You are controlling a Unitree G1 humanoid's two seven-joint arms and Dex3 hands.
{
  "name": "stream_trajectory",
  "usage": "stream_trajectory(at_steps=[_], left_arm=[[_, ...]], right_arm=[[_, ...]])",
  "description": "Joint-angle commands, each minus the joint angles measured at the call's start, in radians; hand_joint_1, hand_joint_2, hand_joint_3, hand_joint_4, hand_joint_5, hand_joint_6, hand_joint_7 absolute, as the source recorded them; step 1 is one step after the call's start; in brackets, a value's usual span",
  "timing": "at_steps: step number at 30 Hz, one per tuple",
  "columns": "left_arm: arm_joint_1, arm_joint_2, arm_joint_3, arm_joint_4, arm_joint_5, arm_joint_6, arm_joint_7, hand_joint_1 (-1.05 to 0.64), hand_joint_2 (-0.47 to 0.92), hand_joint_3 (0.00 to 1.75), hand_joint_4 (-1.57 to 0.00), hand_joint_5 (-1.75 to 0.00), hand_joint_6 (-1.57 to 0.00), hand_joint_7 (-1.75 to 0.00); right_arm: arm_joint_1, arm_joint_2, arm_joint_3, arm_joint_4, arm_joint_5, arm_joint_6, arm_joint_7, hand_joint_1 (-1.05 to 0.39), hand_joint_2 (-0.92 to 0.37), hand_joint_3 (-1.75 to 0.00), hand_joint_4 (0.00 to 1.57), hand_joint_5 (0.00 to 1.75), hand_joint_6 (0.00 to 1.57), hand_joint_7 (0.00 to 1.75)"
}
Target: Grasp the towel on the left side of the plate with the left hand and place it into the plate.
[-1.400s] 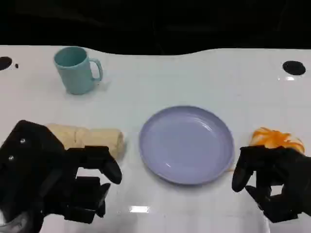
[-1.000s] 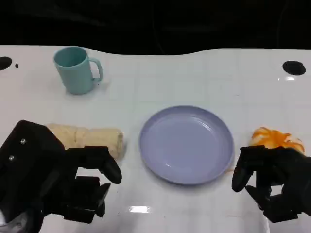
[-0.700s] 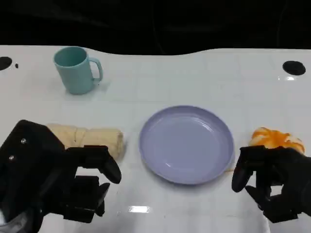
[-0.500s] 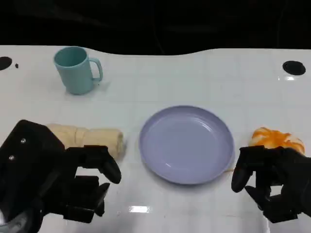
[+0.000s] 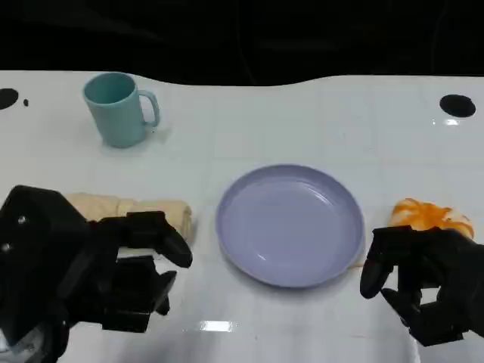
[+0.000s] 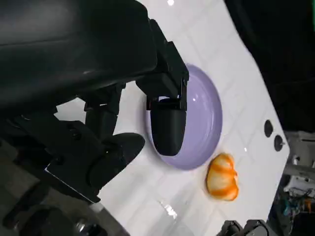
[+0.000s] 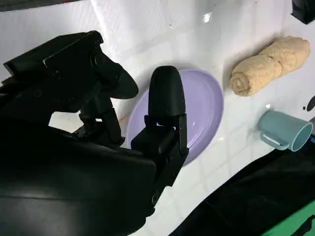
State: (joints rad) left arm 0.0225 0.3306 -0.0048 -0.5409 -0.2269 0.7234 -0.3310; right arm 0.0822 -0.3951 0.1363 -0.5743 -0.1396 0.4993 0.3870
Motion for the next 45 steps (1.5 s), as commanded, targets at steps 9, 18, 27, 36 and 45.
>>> stream_trajectory(at_steps=[9, 18, 27, 36, 45], left_arm=[[0.039, 0.042, -0.071, 0.09, 0.24, -0.363, 0.045, -0.31, 0.92, 0.2, -0.26, -0.68, -0.37, -0.07], [-0.037, 0.186, -0.137, 0.154, 0.566, -0.524, 0.037, -0.49, 0.92, 0.06, 0.0, -0.35, -0.12, 0.0], [-0.184, 0.236, -0.233, 0.268, 0.802, -0.513, -0.009, -0.49, 0.84, 0.0, -0.02, -0.32, -0.16, -0.03], [-0.382, 0.186, -0.347, 0.56, 0.958, -0.517, -0.003, -0.48, 0.79, 0.0, -0.15, -0.37, -0.26, -0.04], [-0.546, 0.138, -0.413, 0.888, 0.985, -0.603, 0.028, -0.4, 0.78, 0.0, -0.33, -0.23, -0.32, -0.01]], right_arm=[[-0.011, 0.003, 0.006, -0.01, -0.001, 0.016, -0.005, 0.02, -0.56, -1.1, 0.74, 1.75, 0.71, 1.44], [-0.017, 0.005, 0.011, -0.025, -0.007, 0.044, -0.005, 0.02, -0.56, -1.08, 0.73, 1.75, 0.7, 1.43], [-0.014, -0.002, 0.019, -0.027, -0.012, 0.03, -0.005, 0.02, -0.57, -1.06, 0.74, 1.75, 0.7, 1.42], [-0.003, 0.005, 0.016, -0.036, -0.004, 0.032, -0.007, 0.02, -0.56, -1.09, 0.75, 1.75, 0.71, 1.44], [0.001, 0.006, 0.014, -0.062, -0.004, 0.063, -0.008, 0.01, -0.55, -1.1, 0.75, 1.75, 0.71, 1.44]])
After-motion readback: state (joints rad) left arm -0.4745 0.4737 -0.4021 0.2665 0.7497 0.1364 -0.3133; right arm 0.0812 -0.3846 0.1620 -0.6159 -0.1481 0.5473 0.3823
